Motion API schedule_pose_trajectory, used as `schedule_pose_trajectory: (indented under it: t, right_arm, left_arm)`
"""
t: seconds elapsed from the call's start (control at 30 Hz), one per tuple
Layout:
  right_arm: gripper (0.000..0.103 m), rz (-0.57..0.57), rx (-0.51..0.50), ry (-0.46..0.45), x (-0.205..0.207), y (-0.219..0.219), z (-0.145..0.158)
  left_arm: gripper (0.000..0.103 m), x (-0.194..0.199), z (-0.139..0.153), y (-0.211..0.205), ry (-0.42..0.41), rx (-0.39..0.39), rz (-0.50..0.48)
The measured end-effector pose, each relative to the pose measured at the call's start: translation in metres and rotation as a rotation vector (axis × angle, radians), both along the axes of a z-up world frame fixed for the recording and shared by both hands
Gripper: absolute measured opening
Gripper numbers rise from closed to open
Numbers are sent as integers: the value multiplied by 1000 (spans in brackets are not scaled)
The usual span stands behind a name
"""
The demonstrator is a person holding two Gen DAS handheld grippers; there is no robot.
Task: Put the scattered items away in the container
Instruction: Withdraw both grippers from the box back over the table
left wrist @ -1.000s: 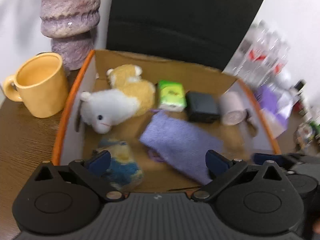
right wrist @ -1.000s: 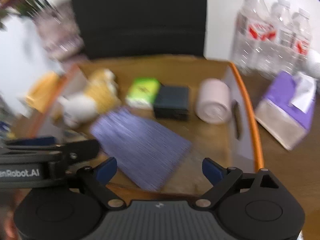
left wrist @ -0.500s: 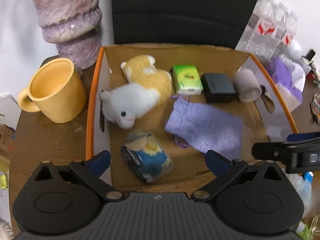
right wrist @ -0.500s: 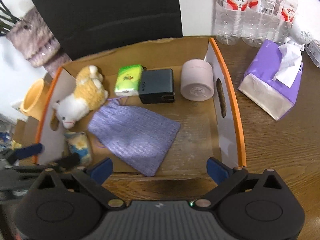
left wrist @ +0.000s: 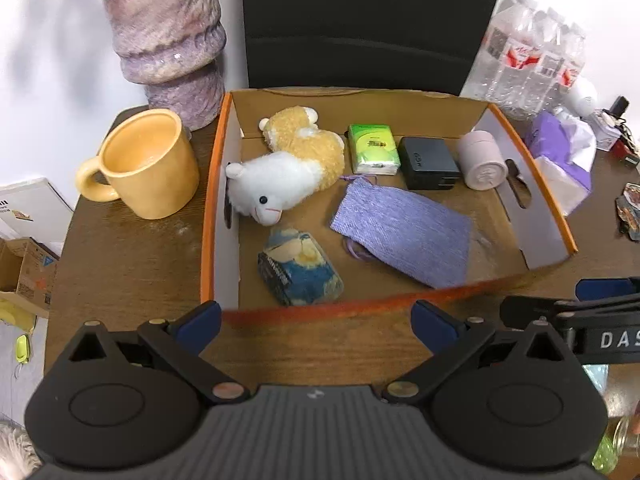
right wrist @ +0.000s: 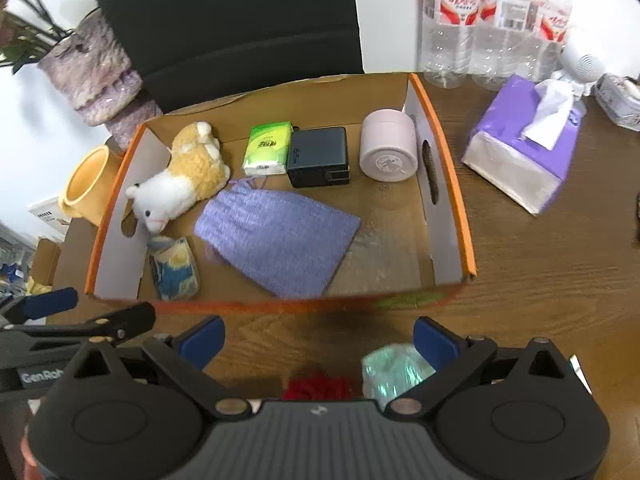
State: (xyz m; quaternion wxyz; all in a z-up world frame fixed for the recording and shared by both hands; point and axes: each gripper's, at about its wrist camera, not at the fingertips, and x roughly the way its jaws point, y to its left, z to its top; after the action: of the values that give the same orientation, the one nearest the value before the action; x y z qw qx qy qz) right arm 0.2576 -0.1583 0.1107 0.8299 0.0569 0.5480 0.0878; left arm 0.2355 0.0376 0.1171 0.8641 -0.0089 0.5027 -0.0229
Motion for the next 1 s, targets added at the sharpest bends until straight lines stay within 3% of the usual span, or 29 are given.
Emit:
schedule_pose_trajectory:
  t: [0.23,0.43,0.6,0.7,0.83,0.9,0.97,1.0]
  right_arm:
    - [101,28,40,-94,-46,2,33]
    - [103,33,30,-264,-102,-1,63]
    - [103,34,18,-409,-154,-6,73]
    - [103,51,6,-530,-196,-11,61]
    - [103,-7,-20,-849,-265,-26,29]
    - [103,-1,-5,-1023,-301,-38,3]
    - [103,58,43,-1028,-321,-47,-21]
    - [103,99,32,-947,-321,-46,-30]
  left_arm:
    - [103,-38,28,2,-78,-25,-11]
    - [103,-95,65,6,-257,-46,-6]
    - [103,-148,69,4,-369,-12,-6]
    - [103,-190,58,1,-474,3,15]
    - [103,-257,21,-9,-657,51,52]
    - [103,-283,-6,-12,-691,28,41]
    - [103,-298,-29,-13,-659,-2,41]
    - [103,-303,-40,-14,-628,-17,48]
